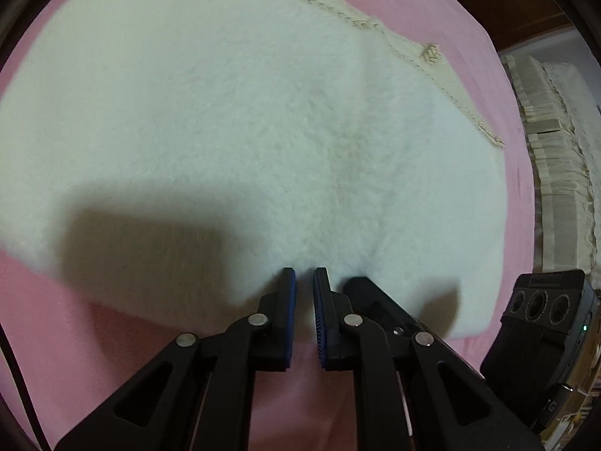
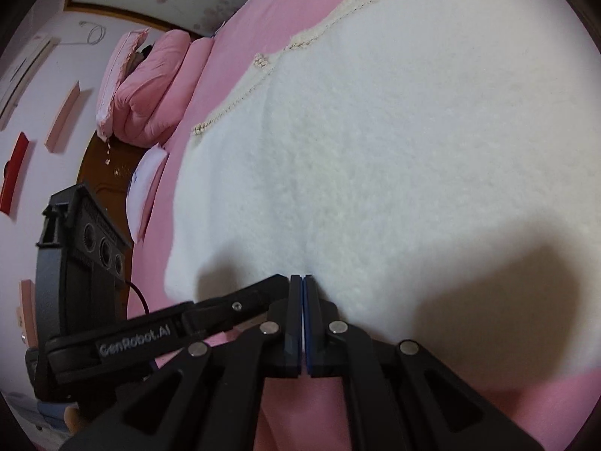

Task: Fold large clothes

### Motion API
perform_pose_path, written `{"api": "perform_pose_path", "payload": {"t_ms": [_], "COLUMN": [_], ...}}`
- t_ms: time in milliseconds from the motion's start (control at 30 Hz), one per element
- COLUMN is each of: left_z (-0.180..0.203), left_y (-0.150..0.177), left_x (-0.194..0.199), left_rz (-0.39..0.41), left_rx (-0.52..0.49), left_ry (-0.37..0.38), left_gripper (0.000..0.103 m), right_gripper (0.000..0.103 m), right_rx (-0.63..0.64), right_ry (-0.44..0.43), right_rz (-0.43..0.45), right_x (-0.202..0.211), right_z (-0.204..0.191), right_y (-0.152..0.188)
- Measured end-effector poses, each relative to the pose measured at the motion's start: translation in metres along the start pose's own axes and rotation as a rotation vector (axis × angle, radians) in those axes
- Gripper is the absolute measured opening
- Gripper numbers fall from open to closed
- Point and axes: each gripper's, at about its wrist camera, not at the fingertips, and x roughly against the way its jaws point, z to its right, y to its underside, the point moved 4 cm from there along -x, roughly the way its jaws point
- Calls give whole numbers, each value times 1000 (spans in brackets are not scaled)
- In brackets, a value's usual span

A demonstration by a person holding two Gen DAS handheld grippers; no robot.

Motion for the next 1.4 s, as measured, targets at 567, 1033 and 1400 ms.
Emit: {"api": "perform_pose_path", "payload": {"t_ms": [567, 1033, 1400], "left_z": [-146, 16, 25], "left_y": [-30, 21, -110], "left_x": [62, 14, -25], "left_rz": [238, 79, 178], "left_rx": [180, -56, -40], "left_ry": [-425, 55, 57], "left_gripper": [1, 6, 5], "right_gripper": [0, 0, 0], "right_rx": [-10, -135, -144], "right_ry": [760, 106, 52], "right_rz": [285, 111, 194], "right_x": [145, 32, -25], "right_z": [105, -10, 5], "right_y": [1, 18, -88]}}
